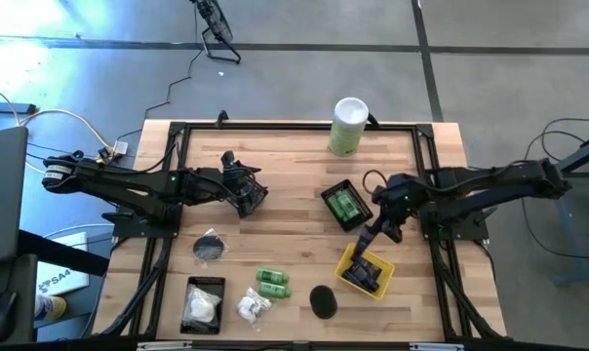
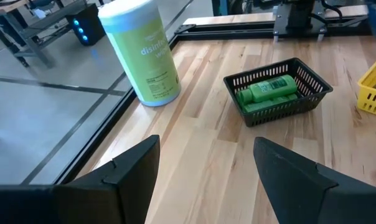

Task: Pick & Place Travel size toiletries
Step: Put the shaving cream tube into the yellow bin, then put the hairbrush into the top left black bin

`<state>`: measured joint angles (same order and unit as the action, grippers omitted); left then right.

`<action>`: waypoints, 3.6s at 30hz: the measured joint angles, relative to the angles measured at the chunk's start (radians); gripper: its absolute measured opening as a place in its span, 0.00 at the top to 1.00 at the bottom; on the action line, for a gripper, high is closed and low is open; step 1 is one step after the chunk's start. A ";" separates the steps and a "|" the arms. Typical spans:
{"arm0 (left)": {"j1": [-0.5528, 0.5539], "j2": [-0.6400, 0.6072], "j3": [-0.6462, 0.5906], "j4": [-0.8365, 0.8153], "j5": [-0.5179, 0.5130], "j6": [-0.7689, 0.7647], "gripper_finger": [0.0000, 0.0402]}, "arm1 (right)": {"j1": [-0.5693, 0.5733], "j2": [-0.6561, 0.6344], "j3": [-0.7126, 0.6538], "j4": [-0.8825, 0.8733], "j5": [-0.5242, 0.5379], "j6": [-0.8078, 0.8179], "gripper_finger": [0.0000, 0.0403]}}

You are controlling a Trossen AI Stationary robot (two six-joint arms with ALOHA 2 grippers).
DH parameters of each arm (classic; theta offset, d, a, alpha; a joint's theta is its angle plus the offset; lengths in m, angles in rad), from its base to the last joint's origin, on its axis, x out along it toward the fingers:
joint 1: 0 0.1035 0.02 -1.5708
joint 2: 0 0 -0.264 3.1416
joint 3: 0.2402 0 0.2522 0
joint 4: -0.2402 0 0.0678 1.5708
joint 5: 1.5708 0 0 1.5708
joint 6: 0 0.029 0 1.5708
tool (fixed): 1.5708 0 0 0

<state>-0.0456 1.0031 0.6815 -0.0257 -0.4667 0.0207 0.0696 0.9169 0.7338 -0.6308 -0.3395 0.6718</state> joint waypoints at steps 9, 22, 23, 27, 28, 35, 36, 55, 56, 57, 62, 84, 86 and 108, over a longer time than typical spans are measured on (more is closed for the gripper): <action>0.000 0.000 0.000 -0.001 0.000 0.000 0.37 | 0.116 0.020 0.000 0.026 0.108 0.111 0.99; 0.000 0.000 0.000 -0.002 0.003 0.000 0.37 | 0.236 0.207 0.000 0.182 0.176 0.173 0.99; 0.000 0.000 0.000 -0.001 0.003 0.000 0.37 | 0.241 0.221 0.000 0.189 0.183 0.176 0.99; 0.000 0.000 0.000 -0.002 0.003 0.000 0.37 | 0.246 0.276 0.000 0.203 0.191 0.236 0.99; 0.000 0.000 0.000 -0.002 0.003 0.000 0.37 | 0.246 0.289 0.000 0.200 0.187 0.252 0.99; 0.000 0.000 0.000 -0.003 0.003 0.000 0.37 | 0.245 0.343 0.000 0.206 0.164 0.278 0.99; 0.000 0.000 0.000 -0.003 0.003 0.000 0.37 | 0.245 0.345 0.000 0.206 0.157 0.283 0.99; 0.000 0.000 0.000 -0.003 0.002 0.000 0.37 | 0.209 0.346 0.000 0.201 0.105 0.204 0.76; 0.000 0.000 0.000 -0.003 0.002 0.000 0.37 | 0.209 0.345 0.000 0.201 0.085 0.191 0.74; 0.000 0.000 0.000 -0.003 0.002 0.000 0.37 | 0.209 0.345 0.000 0.201 0.065 0.175 0.72; 0.000 0.000 0.000 -0.003 0.000 0.000 0.37 | 0.192 0.345 0.000 0.200 -0.050 0.158 0.68; 0.000 0.000 0.000 0.001 0.001 0.000 0.37 | -0.025 0.291 0.000 0.190 -0.463 -0.113 0.75; 0.000 0.000 0.000 0.002 0.001 0.000 0.37 | -0.042 0.286 0.000 0.196 -0.462 -0.144 0.75; 0.000 0.000 0.000 0.001 0.015 -0.030 0.37 | -0.171 0.285 0.000 0.533 0.003 -0.368 0.75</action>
<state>-0.0456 1.0031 0.6815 -0.0249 -0.4512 -0.0090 -0.1013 1.2018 0.7341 -0.0977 -0.3361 0.3042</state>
